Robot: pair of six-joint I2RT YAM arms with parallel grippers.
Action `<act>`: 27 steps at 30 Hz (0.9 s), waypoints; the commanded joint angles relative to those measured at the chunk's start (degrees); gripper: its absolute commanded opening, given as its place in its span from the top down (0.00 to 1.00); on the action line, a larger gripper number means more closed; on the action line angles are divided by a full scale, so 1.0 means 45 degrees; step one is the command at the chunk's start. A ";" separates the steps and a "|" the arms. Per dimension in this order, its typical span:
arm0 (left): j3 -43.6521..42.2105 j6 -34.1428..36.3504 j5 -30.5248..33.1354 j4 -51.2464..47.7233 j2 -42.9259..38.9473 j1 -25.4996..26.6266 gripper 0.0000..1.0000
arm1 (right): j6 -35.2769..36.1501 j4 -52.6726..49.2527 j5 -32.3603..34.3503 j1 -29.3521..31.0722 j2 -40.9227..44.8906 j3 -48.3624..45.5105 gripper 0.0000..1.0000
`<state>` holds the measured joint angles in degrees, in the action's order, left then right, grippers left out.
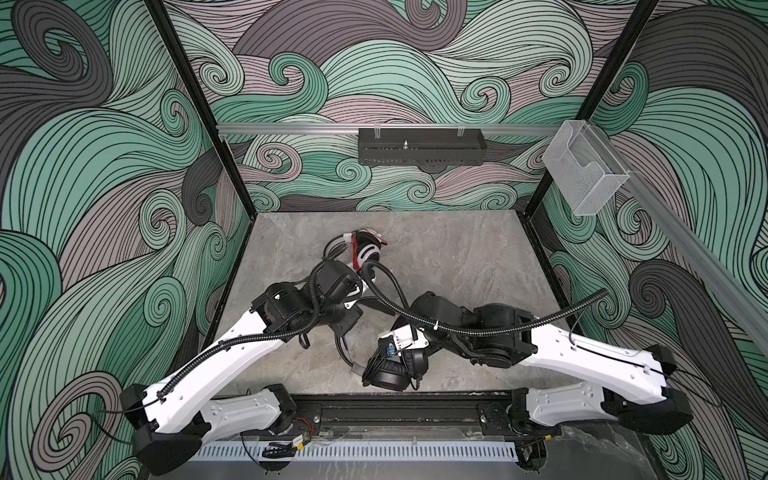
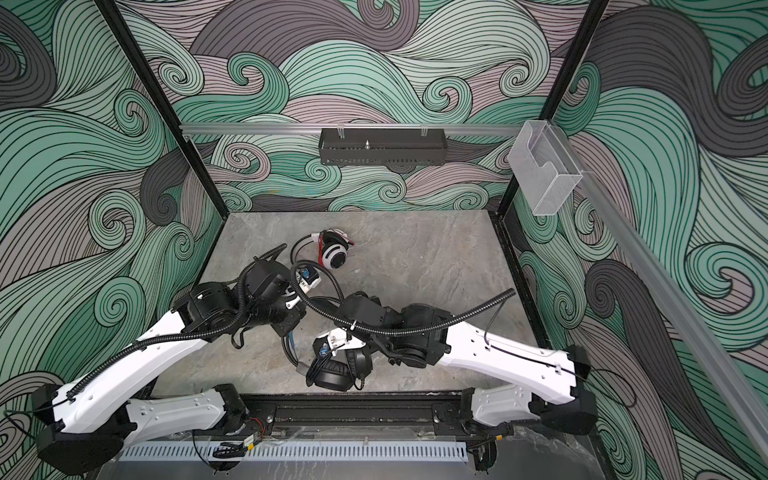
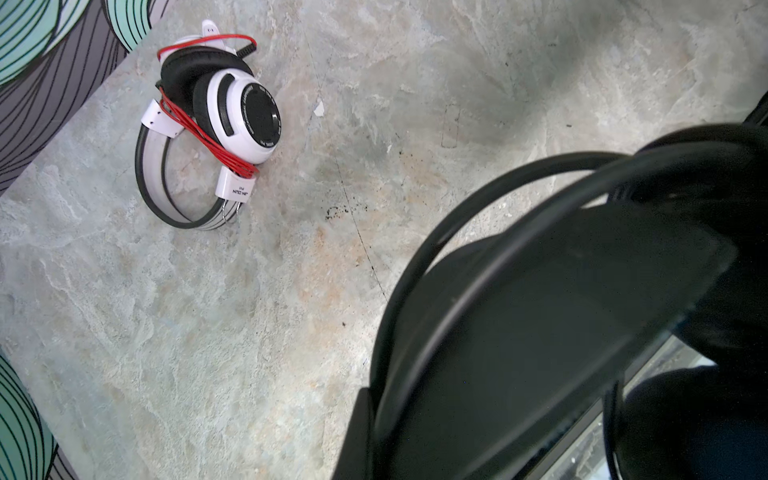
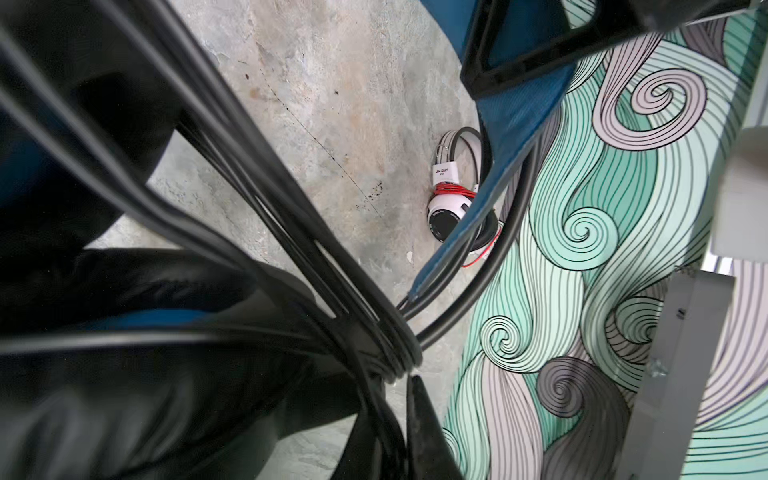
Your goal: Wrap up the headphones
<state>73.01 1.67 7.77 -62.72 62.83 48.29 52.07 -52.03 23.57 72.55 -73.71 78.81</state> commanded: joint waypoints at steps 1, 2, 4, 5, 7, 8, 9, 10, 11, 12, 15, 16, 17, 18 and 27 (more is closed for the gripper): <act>0.0554 0.0196 -0.1473 0.0091 -0.0213 0.0330 1.00 | -0.0930 -0.0054 -0.0457 -0.0615 -0.0008 -0.0806 0.84; 0.0519 0.0134 -0.1470 0.0131 -0.0212 0.0331 1.00 | -0.1065 0.0074 -0.0672 -0.0716 0.0030 -0.1030 0.83; 0.0436 0.0022 -0.1512 0.0221 -0.0173 0.0342 1.00 | -0.1254 0.0338 -0.0962 -0.0895 0.0161 -0.1412 0.83; 0.0400 -0.0033 -0.1529 0.0242 -0.0173 0.0338 1.00 | -0.1342 0.0487 -0.1081 -0.0935 0.0236 -0.1601 0.83; 0.0319 -0.0164 -0.1548 0.0302 -0.0171 0.0333 1.00 | -0.1486 0.0675 -0.1248 -0.1024 0.0393 -0.1926 0.83; 0.0269 -0.0229 -0.1563 0.0328 -0.0173 0.0333 1.00 | -0.1578 0.0811 -0.1293 -0.1063 0.0483 -0.2100 0.83; 0.0261 -0.0282 -0.1586 0.0336 -0.0145 0.0332 1.00 | -0.1656 0.0912 -0.1364 -0.1101 0.0570 -0.2238 0.83; 0.0259 -0.0344 -0.1590 0.0324 -0.0134 0.0339 1.00 | -0.1792 0.1065 -0.1451 -0.1174 0.0691 -0.2347 0.84; 0.0242 -0.0386 -0.1597 0.0319 -0.0116 0.0338 1.00 | -0.1995 0.1211 -0.1645 -0.1283 0.0879 -0.2447 0.84; 0.0202 -0.0446 -0.1609 0.0342 -0.0133 0.0337 1.00 | -0.2199 0.1372 -0.1880 -0.1425 0.1106 -0.2533 0.84; 0.0063 -0.0615 -0.1452 0.0347 -0.0182 0.0324 1.00 | -0.2830 0.1993 -0.2596 -0.1817 0.2088 -0.2987 0.80; 0.0056 -0.0657 -0.1406 0.0294 -0.0192 0.0336 1.00 | -0.3006 0.2146 -0.2776 -0.1937 0.2429 -0.3154 0.76; 0.0072 -0.0693 -0.1349 0.0266 -0.0183 0.0331 1.00 | -0.3168 0.2340 -0.2862 -0.2005 0.2721 -0.3318 0.72; 0.0065 -0.0736 -0.1263 0.0282 -0.0173 0.0326 1.00 | -0.3280 0.2429 -0.2928 -0.2060 0.2938 -0.3439 0.70; 0.0182 -0.1374 -0.0452 0.0300 0.0563 0.0326 1.00 | -0.4416 0.3156 -0.3116 -0.3050 0.4115 -0.3930 0.58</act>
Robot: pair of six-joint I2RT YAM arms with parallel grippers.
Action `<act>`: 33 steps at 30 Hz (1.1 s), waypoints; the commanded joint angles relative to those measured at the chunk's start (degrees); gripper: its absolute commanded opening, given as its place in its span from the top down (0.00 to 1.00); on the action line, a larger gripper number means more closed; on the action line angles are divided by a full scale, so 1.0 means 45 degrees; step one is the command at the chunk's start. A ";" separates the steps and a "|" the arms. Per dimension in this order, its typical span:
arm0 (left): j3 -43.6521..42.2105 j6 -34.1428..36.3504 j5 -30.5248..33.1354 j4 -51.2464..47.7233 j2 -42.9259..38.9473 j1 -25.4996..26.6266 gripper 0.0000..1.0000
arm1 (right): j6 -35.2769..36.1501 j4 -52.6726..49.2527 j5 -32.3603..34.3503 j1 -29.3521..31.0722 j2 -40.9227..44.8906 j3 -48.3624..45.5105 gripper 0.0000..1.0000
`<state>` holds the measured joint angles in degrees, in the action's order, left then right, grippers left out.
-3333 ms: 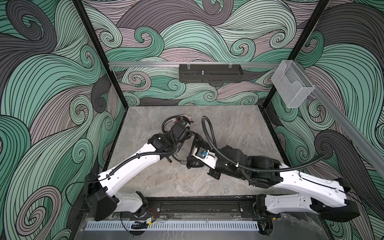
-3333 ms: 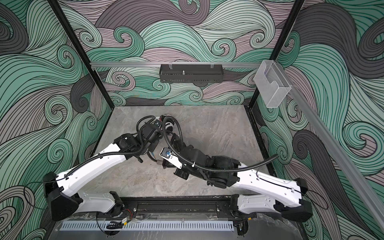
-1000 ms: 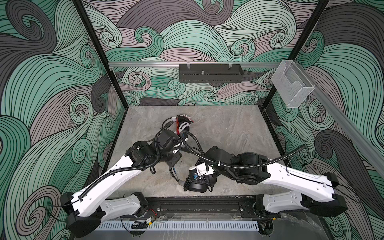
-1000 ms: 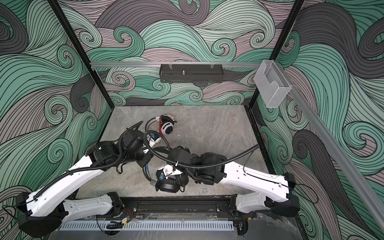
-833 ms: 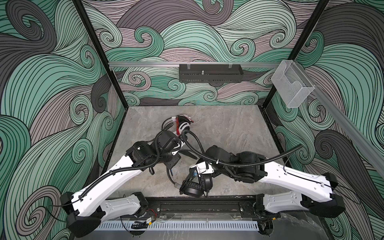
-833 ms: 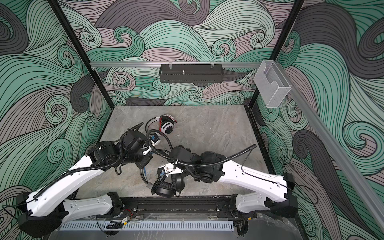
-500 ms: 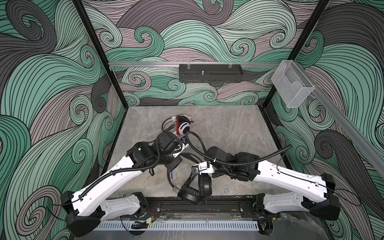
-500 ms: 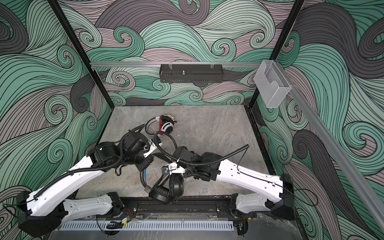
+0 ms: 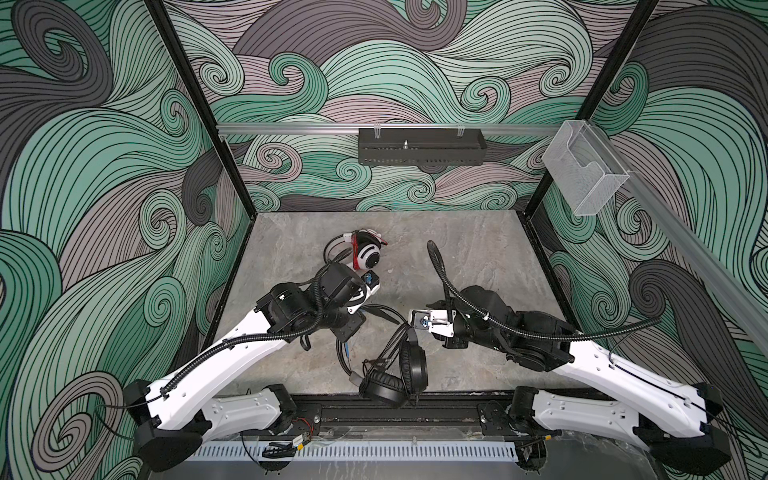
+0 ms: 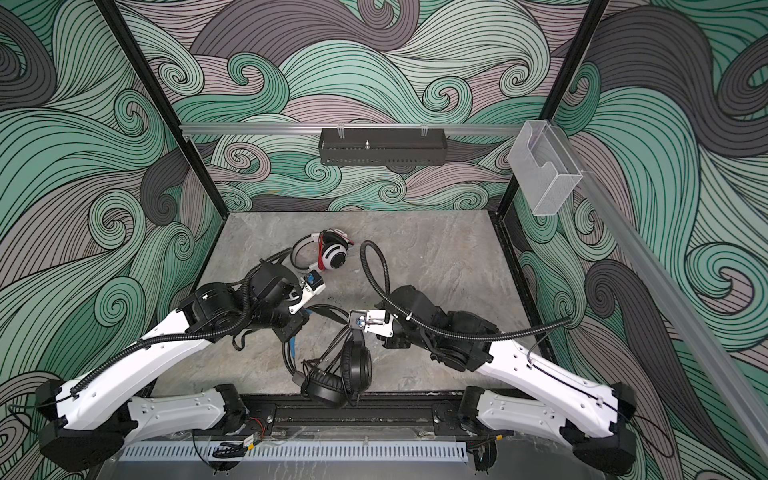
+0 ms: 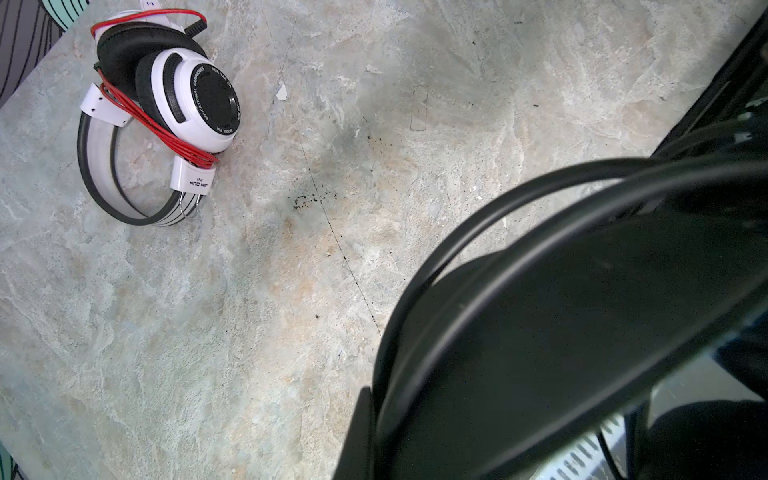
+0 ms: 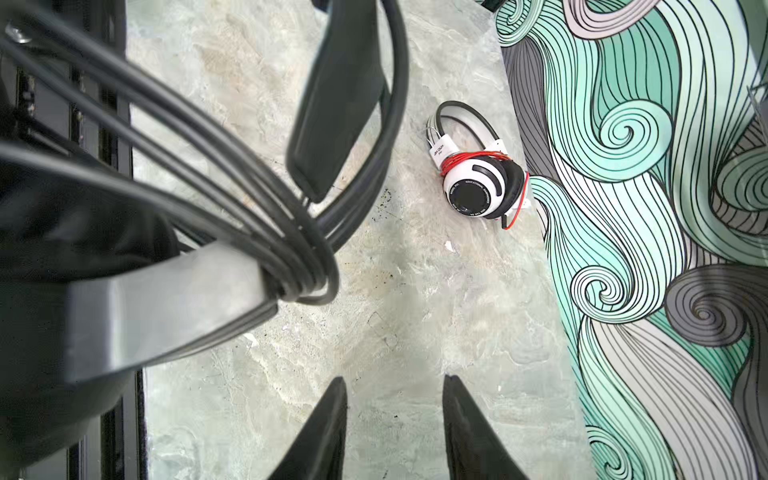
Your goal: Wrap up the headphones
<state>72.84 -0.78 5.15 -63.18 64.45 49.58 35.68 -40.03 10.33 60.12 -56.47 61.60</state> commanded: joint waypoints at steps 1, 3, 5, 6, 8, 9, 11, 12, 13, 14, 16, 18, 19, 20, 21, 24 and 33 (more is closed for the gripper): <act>0.0277 -0.1016 0.0214 0.0373 0.0327 0.0053 1.00 | -0.0960 0.0539 -0.0149 -0.0492 0.0423 -0.0135 0.57; 0.0415 -0.1385 0.0453 0.0368 0.0561 0.0050 1.00 | -0.1382 0.0556 -0.0182 -0.0901 0.0696 -0.0145 0.53; 0.0589 -0.1734 0.0829 0.0367 0.0806 0.0037 1.00 | -0.1827 0.0573 -0.0240 -0.1267 0.1070 -0.0233 0.49; 0.0643 -0.1872 0.0979 0.0430 0.0895 0.0050 1.00 | -0.2048 0.0568 -0.0321 -0.1439 0.1234 -0.0284 0.47; 0.0792 -0.2117 0.1114 0.0648 0.1010 0.0026 1.00 | -0.2678 0.0558 -0.0719 -0.1828 0.1555 -0.0415 0.43; 0.0848 -0.2258 0.1086 0.0827 0.1076 0.0026 1.00 | -0.3067 0.0640 -0.1014 -0.2007 0.1768 -0.0528 0.41; 0.0979 -0.2559 0.1025 0.1075 0.1136 0.0027 1.00 | -0.3808 0.0941 -0.1493 -0.2305 0.2258 -0.0972 0.37; 0.1027 -0.2763 0.1024 0.1213 0.1153 0.0018 1.00 | -0.4269 0.1175 -0.1665 -0.2430 0.2577 -0.1249 0.35; 0.1040 -0.2966 0.1042 0.1361 0.1120 0.0017 1.00 | -0.4881 0.1382 -0.1709 -0.2624 0.2895 -0.1515 0.32; 0.1027 -0.3129 0.1062 0.1467 0.1104 0.0017 1.00 | -0.5403 0.1496 -0.1845 -0.2842 0.3099 -0.1727 0.30; 0.0927 -0.3442 0.1162 0.1711 0.1072 -0.0003 1.00 | -0.6850 0.1679 -0.2140 -0.3333 0.3447 -0.2232 0.28; 0.0845 -0.3650 0.1180 0.1991 0.1055 -0.0003 1.00 | -0.8288 0.2040 -0.2482 -0.3623 0.3727 -0.2953 0.27; 0.0869 -0.3739 0.1180 0.2126 0.1017 -0.0006 1.00 | -0.8900 0.2349 -0.2714 -0.3670 0.3909 -0.3424 0.27; 0.0930 -0.3815 0.1150 0.2231 0.0949 -0.0005 1.00 | -0.9394 0.2619 -0.2732 -0.3672 0.4065 -0.3812 0.26; 0.1036 -0.3911 0.1111 0.2332 0.0852 -0.0015 1.00 | -0.9808 0.3003 -0.2814 -0.3681 0.4360 -0.4287 0.26; 0.1475 -0.4027 0.1003 0.2249 0.0575 -0.0019 1.00 | -1.0501 0.5313 -0.3614 -0.3730 0.5853 -0.6010 0.23; 0.2925 -0.4173 0.0326 0.0937 0.0016 -0.0012 1.00 | -1.0575 0.9767 -0.4972 -0.3906 0.6343 -0.8701 0.20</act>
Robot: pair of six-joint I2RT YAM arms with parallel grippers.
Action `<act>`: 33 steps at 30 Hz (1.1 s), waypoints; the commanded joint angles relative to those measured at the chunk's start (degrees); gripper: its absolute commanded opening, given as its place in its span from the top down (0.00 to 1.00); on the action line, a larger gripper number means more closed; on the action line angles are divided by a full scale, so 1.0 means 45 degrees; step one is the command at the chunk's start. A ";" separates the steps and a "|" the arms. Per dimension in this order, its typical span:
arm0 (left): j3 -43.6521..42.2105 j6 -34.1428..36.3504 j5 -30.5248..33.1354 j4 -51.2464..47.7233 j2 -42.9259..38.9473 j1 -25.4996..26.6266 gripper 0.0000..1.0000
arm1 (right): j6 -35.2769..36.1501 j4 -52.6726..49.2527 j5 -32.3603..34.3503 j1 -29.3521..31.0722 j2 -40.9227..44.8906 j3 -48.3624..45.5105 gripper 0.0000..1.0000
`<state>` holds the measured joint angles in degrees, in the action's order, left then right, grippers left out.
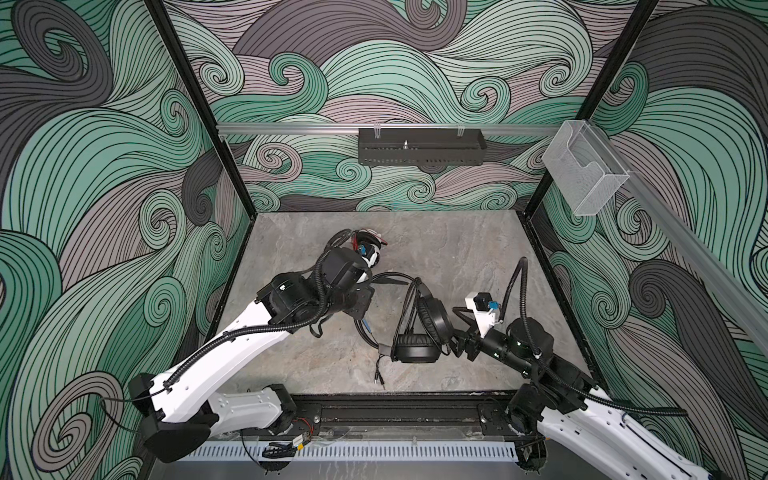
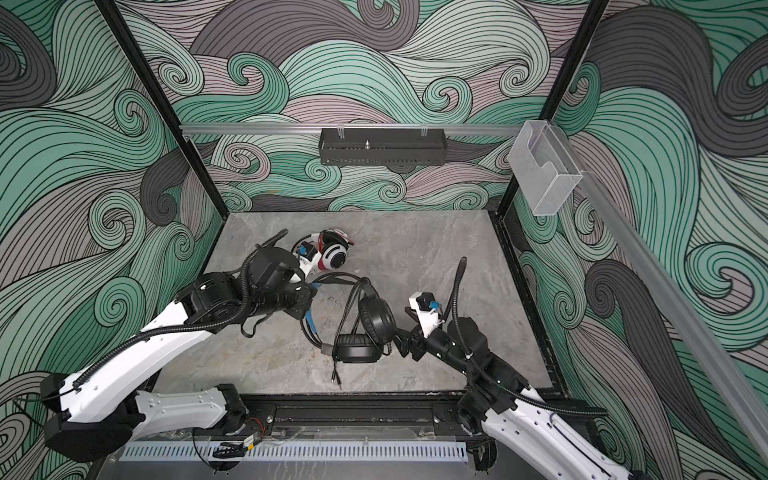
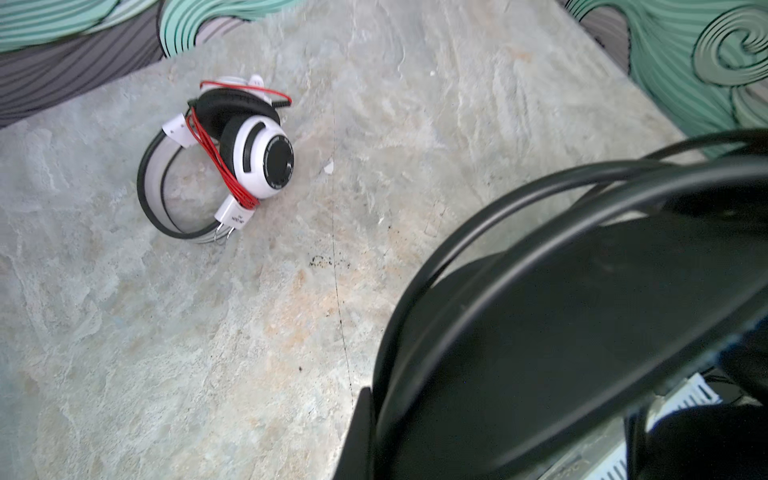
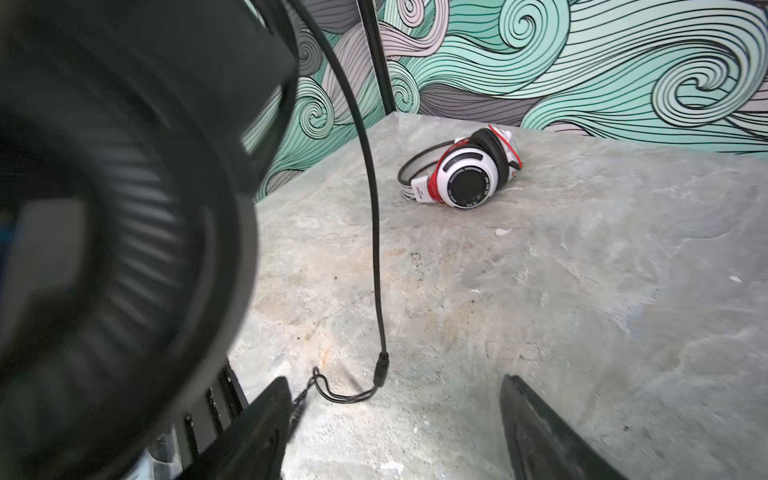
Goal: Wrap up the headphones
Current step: 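Grasp the dangling cable end with the right gripper below the headset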
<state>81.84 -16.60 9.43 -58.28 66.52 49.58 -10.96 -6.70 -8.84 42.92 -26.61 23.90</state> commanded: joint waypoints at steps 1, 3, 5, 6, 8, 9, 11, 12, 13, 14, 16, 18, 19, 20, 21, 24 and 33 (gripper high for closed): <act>0.1097 -0.0647 -0.0687 -0.0329 -0.0466 -0.0004 1.00 | -0.0088 0.2715 -0.0767 -0.0101 -0.0530 -0.0407 0.20; 0.1575 -0.0711 -0.0748 -0.0756 -0.0495 -0.0006 1.00 | 0.0282 0.3505 -0.1000 -0.0123 -0.1238 -0.0466 0.20; 0.2065 -0.0715 -0.0835 -0.1200 -0.0447 -0.0003 1.00 | 0.0628 0.4208 -0.1074 -0.0140 -0.2029 -0.0429 0.20; 0.2356 -0.0727 -0.0907 -0.1407 -0.0410 -0.0007 1.00 | 0.0776 0.4623 -0.1092 -0.0151 -0.2500 -0.0395 0.20; 0.2838 -0.0782 -0.1043 -0.1713 -0.0336 -0.0004 1.00 | 0.1059 0.5437 -0.1320 -0.0218 -0.3462 -0.0226 0.20; 0.3090 -0.0784 -0.1103 -0.1852 -0.0268 -0.0003 1.00 | 0.1206 0.5810 -0.1460 -0.0237 -0.4016 -0.0060 0.20; 0.3541 -0.0757 -0.1187 -0.2181 -0.0100 -0.0004 1.00 | 0.1440 0.6458 -0.1689 -0.0272 -0.5058 0.0233 0.20; 0.3741 -0.0762 -0.1243 -0.2332 0.0005 -0.0008 1.00 | 0.1522 0.6723 -0.1851 -0.0289 -0.5552 0.0431 0.20; 0.3885 -0.0798 -0.1312 -0.2380 0.0051 -0.0003 1.00 | 0.1591 0.6935 -0.2108 -0.0299 -0.5987 0.0646 0.20; 0.3964 -0.0852 -0.1377 -0.2348 0.0071 -0.0012 1.00 | 0.1632 0.7008 -0.2208 -0.0299 -0.6251 0.0867 0.21; 0.4085 -0.0862 -0.1479 -0.2264 0.0147 -0.0008 1.00 | 0.1662 0.7028 -0.2036 -0.0299 -0.6788 0.1289 0.21; 0.4210 -0.0900 -0.1471 -0.2232 0.0289 -0.0003 1.00 | 0.1720 0.7179 -0.1935 -0.0346 -0.7098 0.1458 0.21; 0.4263 -0.0954 -0.1485 -0.2143 0.0342 -0.0003 1.00 | 0.1752 0.7190 -0.1949 -0.0388 -0.7284 0.1562 0.21; 0.4301 -0.1027 -0.1510 -0.2049 0.0371 -0.0013 1.00 | 0.1780 0.7164 -0.1997 -0.0428 -0.7441 0.1643 0.21; 0.4344 -0.1084 -0.1573 -0.1922 0.0397 -0.0003 1.00 | 0.1818 0.7153 -0.2070 -0.0454 -0.7590 0.1680 0.21; 0.4597 -0.1221 -0.1660 -0.1815 0.0563 -0.0003 1.00 | 0.1780 0.7411 -0.2411 -0.0566 -0.7817 0.1558 0.23; 0.5191 -0.1320 -0.1922 -0.1896 0.0906 -0.0008 1.00 | 0.1271 0.8481 -0.3037 -0.0611 -0.8627 0.0760 0.31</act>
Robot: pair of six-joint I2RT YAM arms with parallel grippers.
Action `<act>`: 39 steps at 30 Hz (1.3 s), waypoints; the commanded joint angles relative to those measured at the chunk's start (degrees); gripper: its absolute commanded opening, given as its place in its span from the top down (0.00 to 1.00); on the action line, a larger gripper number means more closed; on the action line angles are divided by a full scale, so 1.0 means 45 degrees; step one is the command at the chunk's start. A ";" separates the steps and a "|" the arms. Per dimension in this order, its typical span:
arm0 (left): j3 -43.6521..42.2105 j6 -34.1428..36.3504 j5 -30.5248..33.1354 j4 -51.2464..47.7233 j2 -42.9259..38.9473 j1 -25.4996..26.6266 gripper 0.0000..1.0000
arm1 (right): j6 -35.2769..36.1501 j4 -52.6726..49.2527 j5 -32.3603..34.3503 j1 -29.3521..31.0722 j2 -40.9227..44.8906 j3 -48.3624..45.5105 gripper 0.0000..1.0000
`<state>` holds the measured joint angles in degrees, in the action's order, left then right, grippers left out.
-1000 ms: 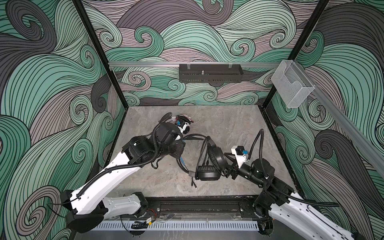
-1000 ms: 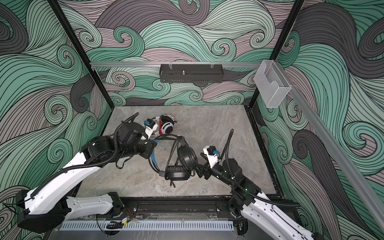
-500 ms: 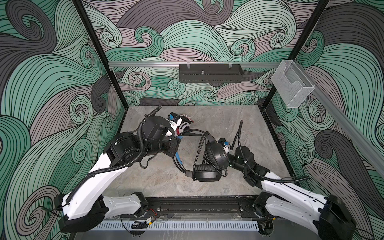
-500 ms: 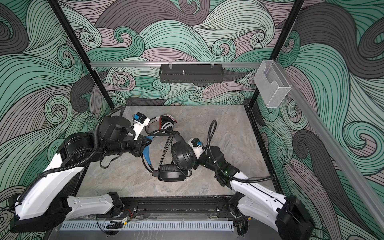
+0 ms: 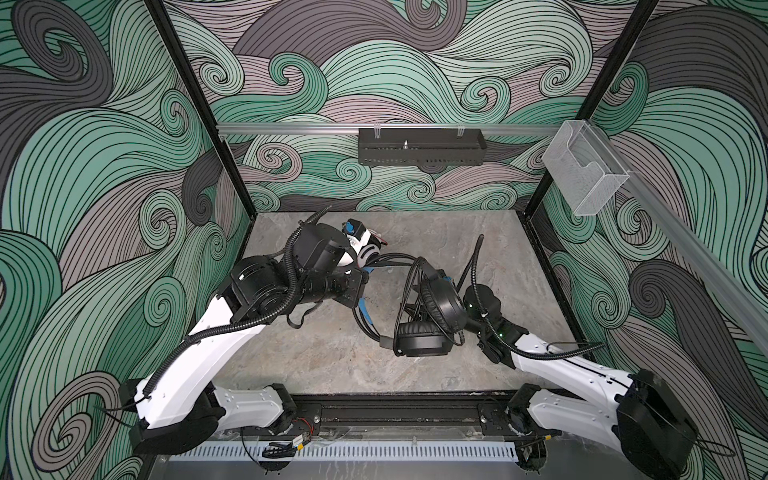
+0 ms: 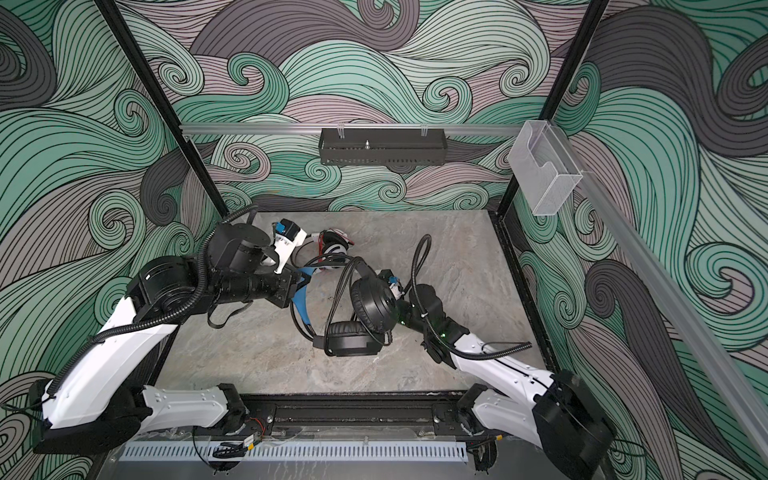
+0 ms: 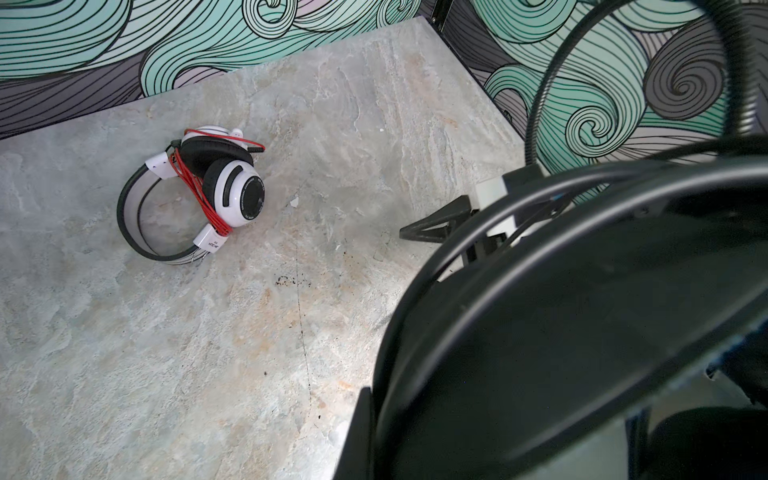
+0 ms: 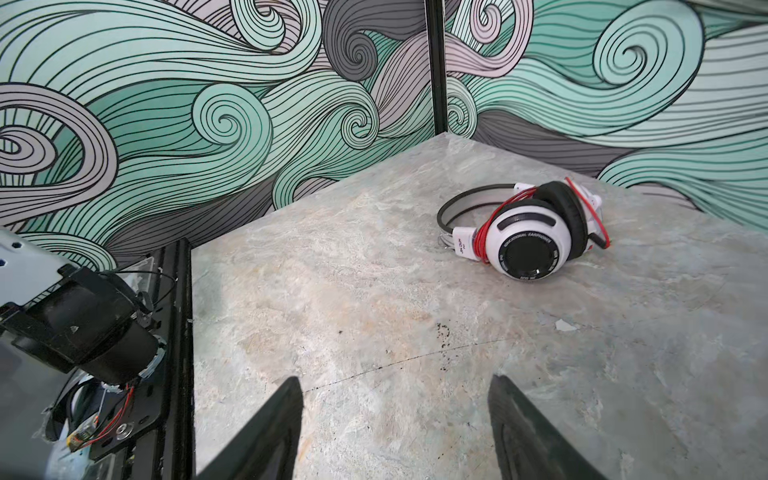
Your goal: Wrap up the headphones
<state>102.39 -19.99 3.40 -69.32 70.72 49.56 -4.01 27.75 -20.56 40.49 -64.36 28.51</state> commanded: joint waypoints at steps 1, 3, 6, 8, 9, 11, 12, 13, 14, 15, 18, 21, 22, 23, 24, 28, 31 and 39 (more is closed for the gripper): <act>0.0621 -0.0595 -0.0597 0.0581 -0.0030 -0.0003 1.00 | -0.0333 0.0975 -0.0468 -0.0062 -0.0337 -0.0349 0.33; 0.0644 -0.0653 -0.0695 0.0647 -0.0002 -0.0003 1.00 | -0.0503 0.1289 -0.0451 -0.0072 -0.0550 -0.0539 0.35; 0.0680 -0.0733 -0.0749 0.0779 0.0012 0.0002 1.00 | -0.0733 0.1633 -0.0557 -0.0072 -0.0767 -0.0791 0.37; 0.0723 -0.0758 -0.0755 0.0852 0.0037 0.0002 1.00 | -0.0889 0.1827 -0.0620 -0.0067 -0.0838 -0.0972 0.37; 0.0742 -0.0773 -0.0755 0.0873 0.0061 0.0000 1.00 | -0.0970 0.1969 -0.0631 -0.0067 -0.0881 -0.1064 0.38; 0.0763 -0.0811 -0.0793 0.0928 0.0083 0.0002 1.00 | -0.1112 0.2217 -0.0685 -0.0072 -0.0980 -0.1263 0.36; 0.0744 -0.0830 -0.0831 0.0968 0.0100 0.0002 1.00 | -0.1181 0.2287 -0.0716 -0.0063 -0.1065 -0.1342 0.36; 0.0743 -0.0841 -0.0833 0.1002 0.0085 -0.0001 1.00 | -0.1231 0.2383 -0.0717 -0.0072 -0.1139 -0.1420 0.35; 0.0743 -0.0851 -0.0853 0.1036 0.0085 -0.0008 1.00 | -0.1348 0.2576 -0.0707 -0.0062 -0.1260 -0.1532 0.34; 0.0761 -0.0868 -0.0853 0.1055 0.0086 0.0002 1.00 | -0.1426 0.2765 -0.0691 -0.0072 -0.1362 -0.1621 0.34; 0.0781 -0.0873 -0.0848 0.1105 0.0105 -0.0003 1.00 | -0.1767 0.3228 -0.0734 -0.0062 -0.1738 -0.1841 0.32; 0.0763 -0.0940 -0.0821 0.1131 0.0088 0.0002 1.00 | -0.2134 0.3704 -0.0817 -0.0052 -0.2043 -0.2050 0.31; 0.0749 -0.0967 -0.0814 0.1173 0.0076 0.0002 1.00 | -0.2200 0.3844 -0.0858 -0.0027 -0.2129 -0.2128 0.31; 0.0743 -0.0987 -0.0795 0.1197 0.0049 -0.0010 1.00 | -0.2241 0.4040 -0.0940 -0.0009 -0.2263 -0.2237 0.31; 0.0743 -0.1006 -0.0785 0.1208 0.0030 -0.0008 1.00 | -0.2299 0.4269 -0.1034 0.0012 -0.2380 -0.2337 0.31; 0.0727 -0.1063 -0.0794 0.1186 -0.0017 -0.0008 1.00 | -0.2486 0.4752 -0.1358 0.0156 -0.2745 -0.2433 0.31; 0.0684 -0.1132 -0.0804 0.1249 -0.0080 0.0002 1.00 | -0.2488 0.4820 -0.1404 0.0404 -0.3060 -0.2299 0.31; 0.0636 -0.1257 -0.0794 0.1478 -0.0090 -0.0013 1.00 | -0.2607 0.5437 -0.1385 0.1065 -0.3968 -0.2098 0.36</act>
<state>103.15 -23.00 1.65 -67.77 71.53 49.56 -15.31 48.88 -25.96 44.36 -81.71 17.96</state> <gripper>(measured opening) 0.057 0.642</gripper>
